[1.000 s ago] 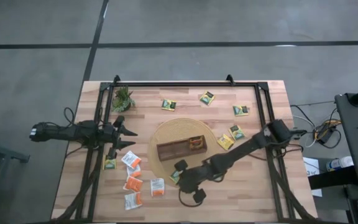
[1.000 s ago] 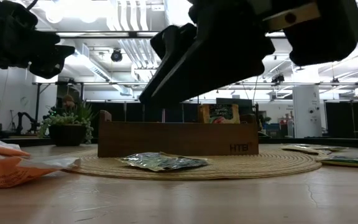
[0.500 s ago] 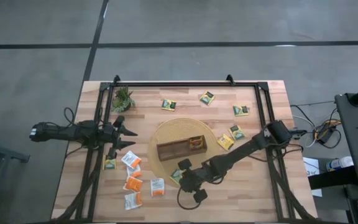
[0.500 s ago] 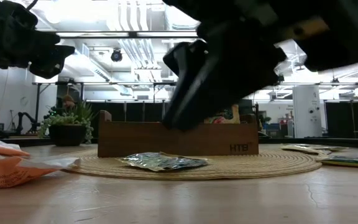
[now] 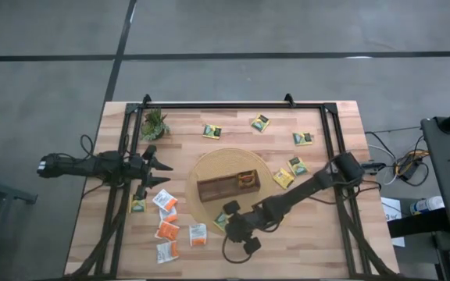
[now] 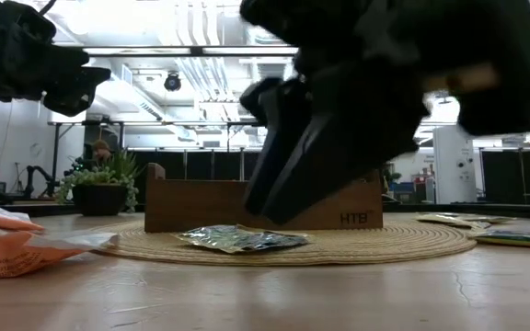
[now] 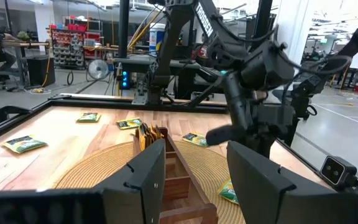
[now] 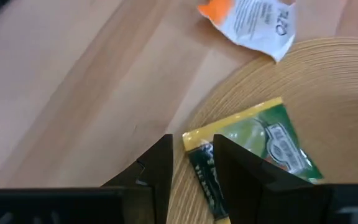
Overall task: Pick & Place Tea
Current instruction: Put the yellow tea bag into the middle section of the wooden organizer
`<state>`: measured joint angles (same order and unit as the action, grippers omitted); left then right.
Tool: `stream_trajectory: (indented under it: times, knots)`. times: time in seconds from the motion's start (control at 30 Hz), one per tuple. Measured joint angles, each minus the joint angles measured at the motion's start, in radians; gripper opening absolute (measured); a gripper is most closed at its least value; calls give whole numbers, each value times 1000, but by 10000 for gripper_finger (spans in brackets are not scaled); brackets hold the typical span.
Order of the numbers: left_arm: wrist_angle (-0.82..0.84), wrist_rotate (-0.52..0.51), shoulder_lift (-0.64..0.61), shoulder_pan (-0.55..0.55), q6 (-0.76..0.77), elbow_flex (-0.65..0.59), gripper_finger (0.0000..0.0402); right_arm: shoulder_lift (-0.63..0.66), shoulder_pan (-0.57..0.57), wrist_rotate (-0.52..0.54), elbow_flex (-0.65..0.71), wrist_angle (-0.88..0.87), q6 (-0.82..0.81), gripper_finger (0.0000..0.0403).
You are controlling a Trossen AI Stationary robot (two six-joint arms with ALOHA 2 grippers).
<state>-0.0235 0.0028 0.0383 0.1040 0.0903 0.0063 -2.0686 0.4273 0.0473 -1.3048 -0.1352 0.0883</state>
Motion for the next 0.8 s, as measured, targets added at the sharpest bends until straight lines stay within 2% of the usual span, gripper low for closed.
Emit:
stream_trajectory:
  times: [0.23,0.5,0.63,0.8]
  knots:
    - [0,0,0,0,0,0,167,-73,0,-26,-43,17,51,111]
    - [0,0,0,0,0,0,167,-80,-5,-26,-62,11,46,107]
    - [0,0,0,0,0,0,167,-83,-11,-23,-63,4,43,85]
    - [0,0,0,0,0,0,167,-87,-15,-24,-65,-7,43,34]
